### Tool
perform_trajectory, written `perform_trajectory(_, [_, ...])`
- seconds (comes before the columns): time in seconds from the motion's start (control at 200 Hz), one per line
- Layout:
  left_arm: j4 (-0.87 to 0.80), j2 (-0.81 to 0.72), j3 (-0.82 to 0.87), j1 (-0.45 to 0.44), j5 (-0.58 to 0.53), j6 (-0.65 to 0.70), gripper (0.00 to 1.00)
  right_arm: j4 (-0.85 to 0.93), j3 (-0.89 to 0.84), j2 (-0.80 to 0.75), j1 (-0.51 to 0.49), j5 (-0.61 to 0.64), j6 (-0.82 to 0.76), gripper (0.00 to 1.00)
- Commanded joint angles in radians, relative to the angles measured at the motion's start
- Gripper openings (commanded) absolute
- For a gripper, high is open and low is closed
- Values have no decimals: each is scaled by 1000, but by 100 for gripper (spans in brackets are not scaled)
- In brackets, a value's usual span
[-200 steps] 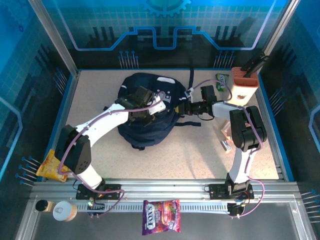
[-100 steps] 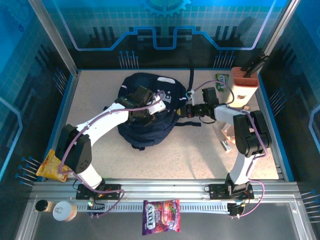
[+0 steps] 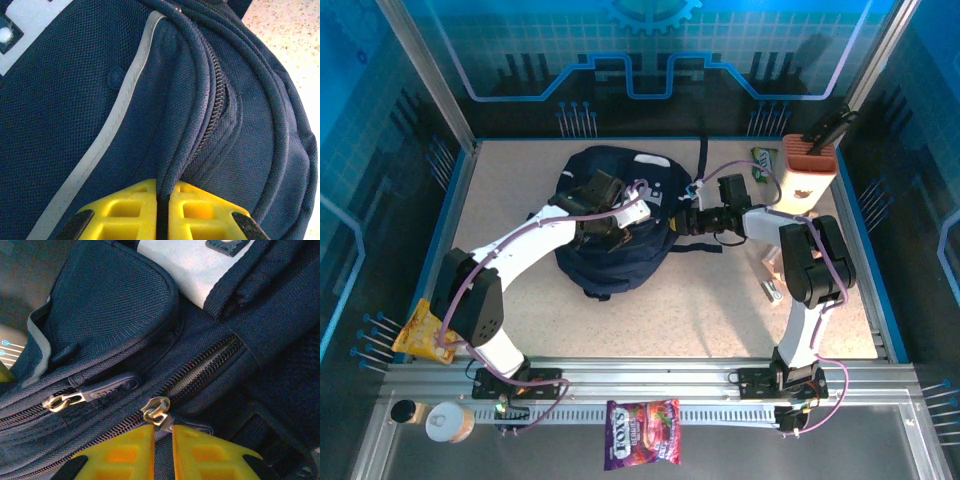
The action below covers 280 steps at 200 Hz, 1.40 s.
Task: Pack the student bag
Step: Unzip the student bag at the top-center of the table.
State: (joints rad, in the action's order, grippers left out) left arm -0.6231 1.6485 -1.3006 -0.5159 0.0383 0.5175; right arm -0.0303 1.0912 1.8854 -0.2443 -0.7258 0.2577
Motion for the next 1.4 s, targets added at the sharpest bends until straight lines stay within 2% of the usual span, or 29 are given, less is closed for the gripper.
perform_trajectory(0.0, [-7, -20, -26, 2, 62, -37, 12, -3, 25, 14, -16, -14, 0, 20])
perform_trajectory(0.14, [-7, -24, -22, 1, 63, -36, 12, 9, 37, 11, -16, 25, -14, 29])
perform_trajectory(0.305, [-3, -33, -18, 3, 57, -33, 12, 5, 45, 17, -17, 62, -37, 35])
perform_trajectory(0.46, [11, -44, -8, 5, 57, -31, 11, -87, 43, 48, -18, -15, 37, 45])
perform_trajectory(0.555, [11, -42, -7, 7, 63, -34, 11, -127, 39, 62, -26, -56, 70, 46])
perform_trajectory(0.665, [11, -39, -7, 9, 53, -34, 11, -120, 25, 58, -30, -91, 60, 39])
perform_trajectory(0.84, [13, -40, -4, 13, 48, -31, 11, -125, -38, 15, -30, -99, 48, 22])
perform_trajectory(1.156, [23, -37, -4, 15, 39, -41, 10, -106, -52, -23, -34, -63, 31, 6])
perform_trajectory(1.396, [37, -10, -28, 21, 29, -96, 6, -121, -146, -164, -52, -14, 14, 0])
